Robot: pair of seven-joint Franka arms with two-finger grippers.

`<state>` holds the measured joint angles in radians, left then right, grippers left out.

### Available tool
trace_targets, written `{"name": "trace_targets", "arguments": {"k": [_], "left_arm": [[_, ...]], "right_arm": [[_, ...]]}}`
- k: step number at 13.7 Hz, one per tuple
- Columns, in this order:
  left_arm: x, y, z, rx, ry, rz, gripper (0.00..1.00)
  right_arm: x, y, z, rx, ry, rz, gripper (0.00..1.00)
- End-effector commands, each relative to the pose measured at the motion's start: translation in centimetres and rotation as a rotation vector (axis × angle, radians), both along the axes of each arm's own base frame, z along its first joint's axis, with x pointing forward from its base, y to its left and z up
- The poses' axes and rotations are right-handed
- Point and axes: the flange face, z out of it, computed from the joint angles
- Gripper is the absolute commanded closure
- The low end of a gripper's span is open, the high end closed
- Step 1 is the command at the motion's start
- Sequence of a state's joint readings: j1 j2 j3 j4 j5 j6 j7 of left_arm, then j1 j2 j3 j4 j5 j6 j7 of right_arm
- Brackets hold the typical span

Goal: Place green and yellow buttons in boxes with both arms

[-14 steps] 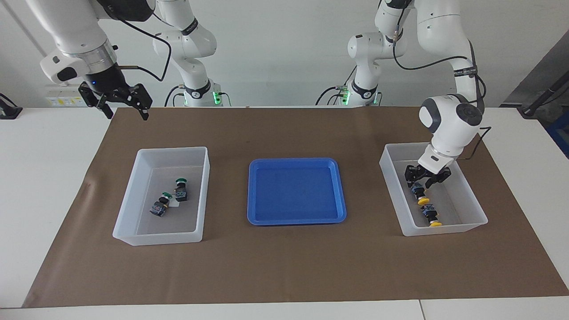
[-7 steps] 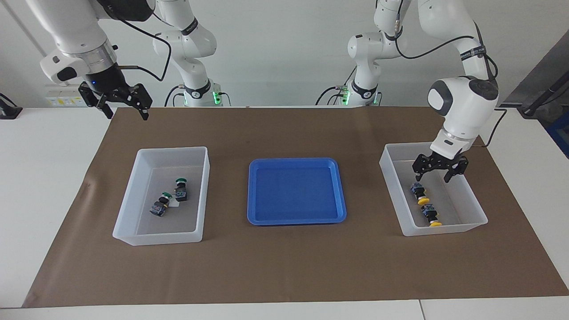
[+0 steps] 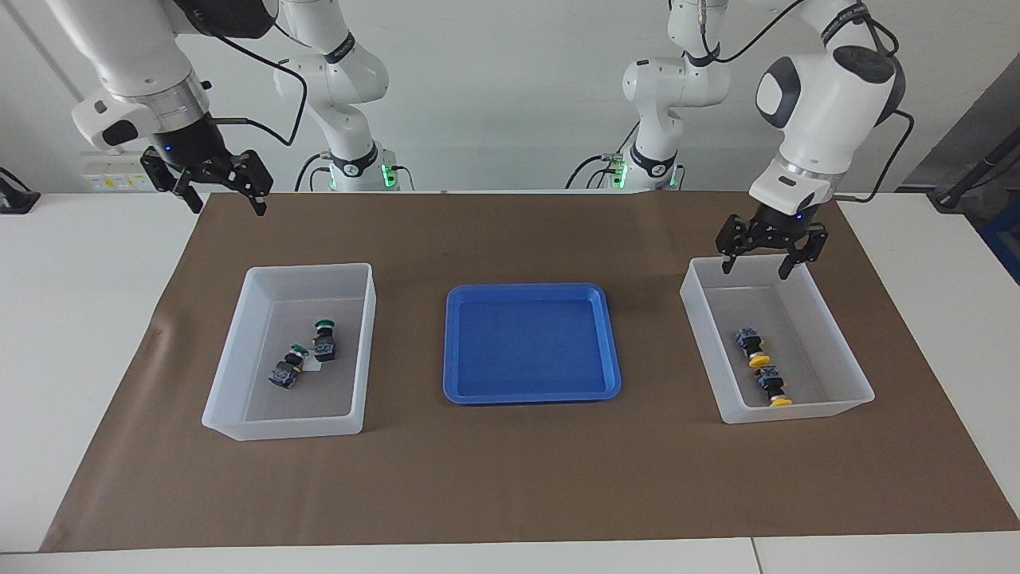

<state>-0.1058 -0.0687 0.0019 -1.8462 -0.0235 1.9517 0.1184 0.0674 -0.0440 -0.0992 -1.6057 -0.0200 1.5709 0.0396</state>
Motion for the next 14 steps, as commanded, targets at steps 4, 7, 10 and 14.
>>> {"name": "trace_targets", "arguments": {"k": [4, 7, 10, 14], "left_arm": [[2.5, 0.4, 8.6, 0.014, 0.129, 0.016, 0.00], [0.0, 1.0, 8.8, 0.011, 0.130, 0.047, 0.00], [-1.7, 1.2, 6.8, 0.010, 0.132, 0.049, 0.00], [-2.6, 1.4, 5.5, 0.009, 0.130, 0.049, 0.00]], "right_arm": [[-0.7, 0.1, 0.1, 0.005, -0.006, -0.008, 0.00], [-0.7, 0.1, 0.1, 0.005, -0.008, -0.008, 0.00], [-0.7, 0.1, 0.1, 0.005, -0.008, -0.008, 0.00], [-0.7, 0.1, 0.1, 0.005, -0.006, -0.008, 0.00]]}}
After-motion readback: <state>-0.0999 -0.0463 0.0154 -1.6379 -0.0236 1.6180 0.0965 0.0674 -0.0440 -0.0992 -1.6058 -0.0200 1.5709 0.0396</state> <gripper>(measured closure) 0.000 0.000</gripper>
